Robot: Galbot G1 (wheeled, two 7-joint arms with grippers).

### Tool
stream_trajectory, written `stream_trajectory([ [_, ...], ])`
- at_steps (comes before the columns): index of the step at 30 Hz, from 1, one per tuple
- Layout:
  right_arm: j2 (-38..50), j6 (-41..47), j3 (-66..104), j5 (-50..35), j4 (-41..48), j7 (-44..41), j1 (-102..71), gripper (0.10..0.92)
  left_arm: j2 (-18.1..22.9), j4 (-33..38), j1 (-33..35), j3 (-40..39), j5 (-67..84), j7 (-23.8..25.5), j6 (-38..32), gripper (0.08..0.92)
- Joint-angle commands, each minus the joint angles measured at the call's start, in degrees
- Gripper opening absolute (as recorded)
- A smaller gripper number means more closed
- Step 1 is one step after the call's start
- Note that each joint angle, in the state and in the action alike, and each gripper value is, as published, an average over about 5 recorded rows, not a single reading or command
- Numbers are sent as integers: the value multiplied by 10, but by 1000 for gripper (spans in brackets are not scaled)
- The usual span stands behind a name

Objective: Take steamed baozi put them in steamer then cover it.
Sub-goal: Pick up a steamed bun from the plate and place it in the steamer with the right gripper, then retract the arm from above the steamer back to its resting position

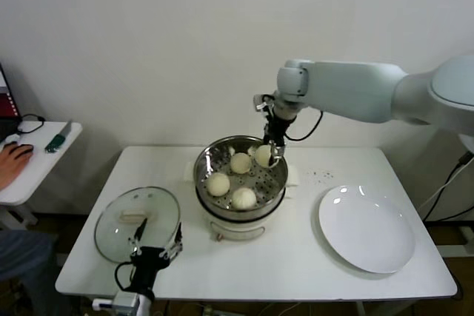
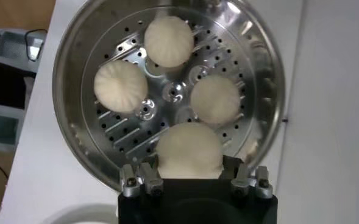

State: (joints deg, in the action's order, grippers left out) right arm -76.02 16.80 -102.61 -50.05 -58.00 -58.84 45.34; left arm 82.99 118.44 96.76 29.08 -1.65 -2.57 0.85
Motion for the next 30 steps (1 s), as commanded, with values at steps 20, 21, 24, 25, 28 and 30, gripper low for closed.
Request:
stream_trajectory([
  [20,-38,-2,-12,28,30,1,-53,746,-9,-12,-23,16,19,-1,10,823],
  [21,-37,-2,-10,27,30,0,-51,764,-9,-12,-23,17,19,-1,10,823],
  [24,-31,-1,-3,25,28,-2,-43,808,-10,-12,-23,19,20,-1,10,823],
  [25,-28,-1,-1,25,25,-3,-39,817,-11,-12,-24,20,20,-1,11,823],
  [28,-15,-1,7,22,13,-5,-26,822,-12,-12,-25,22,22,-1,12,823],
  [30,0,0,17,19,-3,-3,-12,822,-14,-11,-25,22,23,-2,12,823],
])
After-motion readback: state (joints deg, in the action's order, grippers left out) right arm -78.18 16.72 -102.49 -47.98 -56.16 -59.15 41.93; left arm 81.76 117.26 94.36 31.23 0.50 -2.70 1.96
